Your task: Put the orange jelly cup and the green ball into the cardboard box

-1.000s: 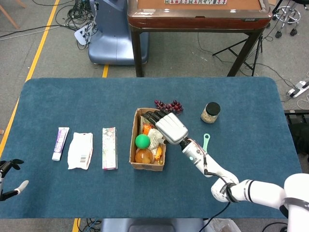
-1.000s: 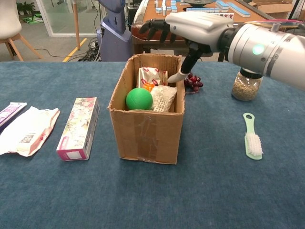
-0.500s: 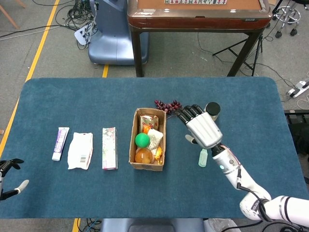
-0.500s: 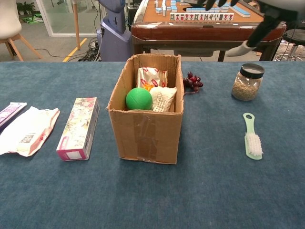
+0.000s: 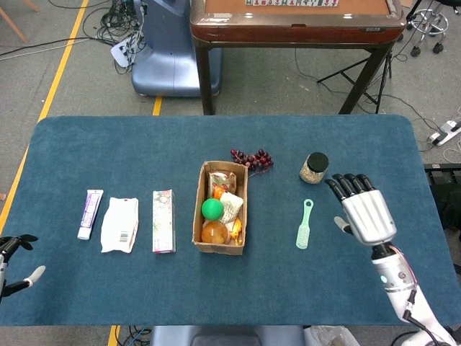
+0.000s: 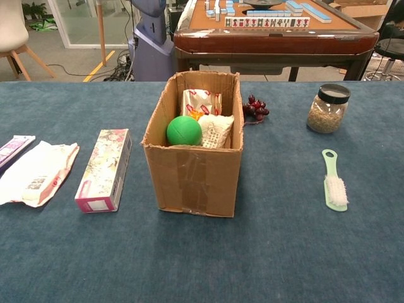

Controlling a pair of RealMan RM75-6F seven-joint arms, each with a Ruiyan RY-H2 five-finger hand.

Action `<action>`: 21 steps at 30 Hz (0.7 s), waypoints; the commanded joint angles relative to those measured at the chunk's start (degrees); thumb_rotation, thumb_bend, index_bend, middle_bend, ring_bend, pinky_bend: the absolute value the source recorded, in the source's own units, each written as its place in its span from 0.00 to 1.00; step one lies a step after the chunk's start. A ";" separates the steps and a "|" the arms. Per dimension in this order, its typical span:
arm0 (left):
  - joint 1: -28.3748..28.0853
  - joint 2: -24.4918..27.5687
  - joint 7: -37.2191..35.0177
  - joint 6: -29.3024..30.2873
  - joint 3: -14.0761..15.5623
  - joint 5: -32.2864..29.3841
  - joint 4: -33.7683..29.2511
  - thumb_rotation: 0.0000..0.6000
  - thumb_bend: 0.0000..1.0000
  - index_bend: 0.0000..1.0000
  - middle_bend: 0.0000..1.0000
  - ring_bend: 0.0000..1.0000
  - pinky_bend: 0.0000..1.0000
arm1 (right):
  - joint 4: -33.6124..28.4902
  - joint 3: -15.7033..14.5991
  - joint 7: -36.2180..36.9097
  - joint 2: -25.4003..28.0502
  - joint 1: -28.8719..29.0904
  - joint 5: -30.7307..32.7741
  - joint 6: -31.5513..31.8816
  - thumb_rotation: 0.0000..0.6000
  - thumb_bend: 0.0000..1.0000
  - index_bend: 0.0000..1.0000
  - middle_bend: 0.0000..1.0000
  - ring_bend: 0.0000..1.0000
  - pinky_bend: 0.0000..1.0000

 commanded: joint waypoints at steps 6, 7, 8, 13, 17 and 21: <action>-0.36 -1.44 -0.42 0.77 0.04 1.53 1.31 1.00 0.14 0.36 0.46 0.35 0.59 | 3.11 -3.05 4.83 0.05 -8.90 0.39 6.70 1.00 0.00 0.25 0.24 0.21 0.27; -0.41 -1.61 -0.43 0.82 0.02 1.63 1.48 1.00 0.14 0.36 0.46 0.35 0.59 | 3.49 -3.14 5.12 -0.13 -9.48 0.30 7.09 1.00 0.00 0.25 0.24 0.21 0.27; -0.49 -1.82 -0.43 0.78 0.02 1.68 1.68 1.00 0.14 0.36 0.46 0.35 0.59 | 3.97 -3.30 5.58 -0.35 -10.15 -0.15 7.56 1.00 0.00 0.25 0.24 0.21 0.27; -0.80 -2.31 -0.05 0.10 0.09 1.40 2.08 1.00 0.14 0.36 0.46 0.35 0.59 | 6.25 -3.92 8.41 -1.17 -12.12 -3.19 8.91 1.00 0.00 0.25 0.24 0.21 0.27; -1.14 -2.32 0.10 -0.41 0.09 1.34 1.84 1.00 0.14 0.36 0.46 0.35 0.59 | 8.27 -3.91 12.08 -1.15 -13.30 -4.25 9.08 1.00 0.00 0.25 0.24 0.21 0.27; -1.84 -2.40 -0.36 -1.79 0.27 1.22 1.93 1.00 0.14 0.37 0.46 0.35 0.59 | 8.93 -2.91 14.99 -0.33 -14.49 -5.81 11.04 1.00 0.00 0.25 0.24 0.21 0.27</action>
